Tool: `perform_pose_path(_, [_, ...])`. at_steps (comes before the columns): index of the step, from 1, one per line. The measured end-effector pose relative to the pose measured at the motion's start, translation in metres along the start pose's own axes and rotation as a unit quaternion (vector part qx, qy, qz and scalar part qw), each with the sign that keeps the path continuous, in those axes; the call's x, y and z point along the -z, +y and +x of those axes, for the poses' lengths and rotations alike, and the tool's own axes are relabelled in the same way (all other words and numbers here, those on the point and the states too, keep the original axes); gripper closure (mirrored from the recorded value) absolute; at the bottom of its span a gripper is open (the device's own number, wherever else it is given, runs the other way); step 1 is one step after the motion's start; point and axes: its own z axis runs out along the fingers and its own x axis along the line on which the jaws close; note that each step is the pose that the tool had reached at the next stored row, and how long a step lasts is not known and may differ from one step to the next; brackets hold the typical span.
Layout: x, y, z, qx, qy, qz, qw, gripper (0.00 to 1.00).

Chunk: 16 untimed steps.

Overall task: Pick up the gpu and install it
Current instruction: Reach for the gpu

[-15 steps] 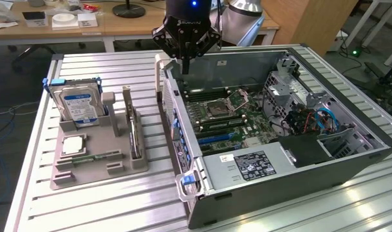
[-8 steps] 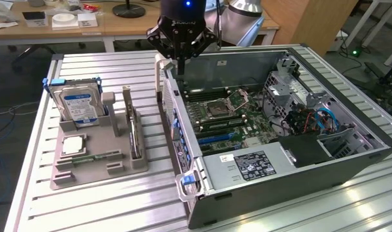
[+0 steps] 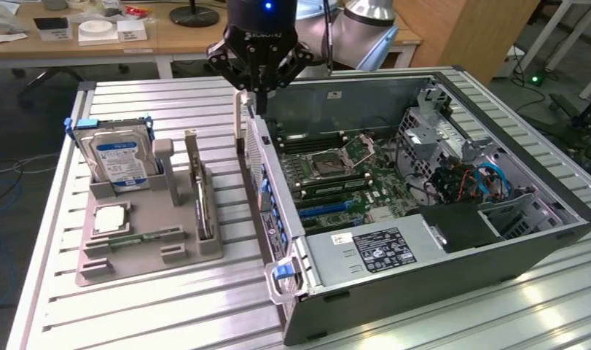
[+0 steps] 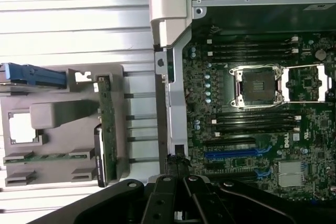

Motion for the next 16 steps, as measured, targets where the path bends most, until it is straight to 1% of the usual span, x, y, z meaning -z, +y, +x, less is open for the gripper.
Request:
perform_pose_path(5, [0.0003,-0.002,0.01,0.008,0.0004,-0.0002,1.0,0.9])
perform_pose_path(16, [0.0013,-0.0068,0.042,0.017,0.0008,-0.0003,0.9999,0.9])
